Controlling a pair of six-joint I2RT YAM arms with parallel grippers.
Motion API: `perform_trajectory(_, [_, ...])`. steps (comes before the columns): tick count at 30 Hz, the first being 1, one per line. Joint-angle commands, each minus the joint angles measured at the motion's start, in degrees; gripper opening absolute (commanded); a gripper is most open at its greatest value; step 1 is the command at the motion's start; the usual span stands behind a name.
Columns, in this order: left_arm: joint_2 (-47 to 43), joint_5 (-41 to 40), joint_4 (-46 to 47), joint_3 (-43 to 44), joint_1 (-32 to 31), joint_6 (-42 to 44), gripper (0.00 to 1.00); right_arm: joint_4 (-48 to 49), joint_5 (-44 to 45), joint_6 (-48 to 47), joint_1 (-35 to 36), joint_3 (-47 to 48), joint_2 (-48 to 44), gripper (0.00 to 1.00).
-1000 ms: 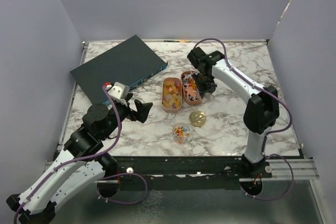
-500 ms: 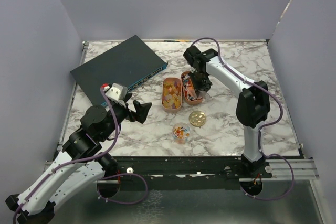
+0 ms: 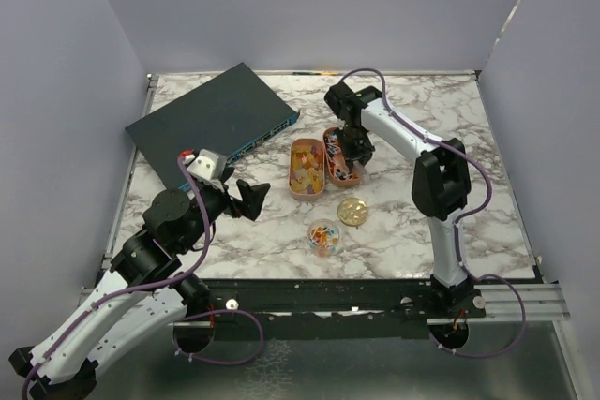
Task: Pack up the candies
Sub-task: Scoop the fake candies from the storage box.
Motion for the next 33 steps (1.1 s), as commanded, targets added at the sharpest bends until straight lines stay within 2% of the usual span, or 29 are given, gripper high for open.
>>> perform_trajectory(1, [-0.2, -1.6, -0.5, -0.8, -0.3, 0.1, 0.99, 0.9, 1.4, 0.5, -0.8, 1.2, 2.5, 0.01])
perform_trajectory(33, [2.3, -2.1, -0.4, -0.9, -0.3, 0.4, 0.99, 12.4, 0.7, -3.3, -0.7, -7.7, -0.1, 0.0])
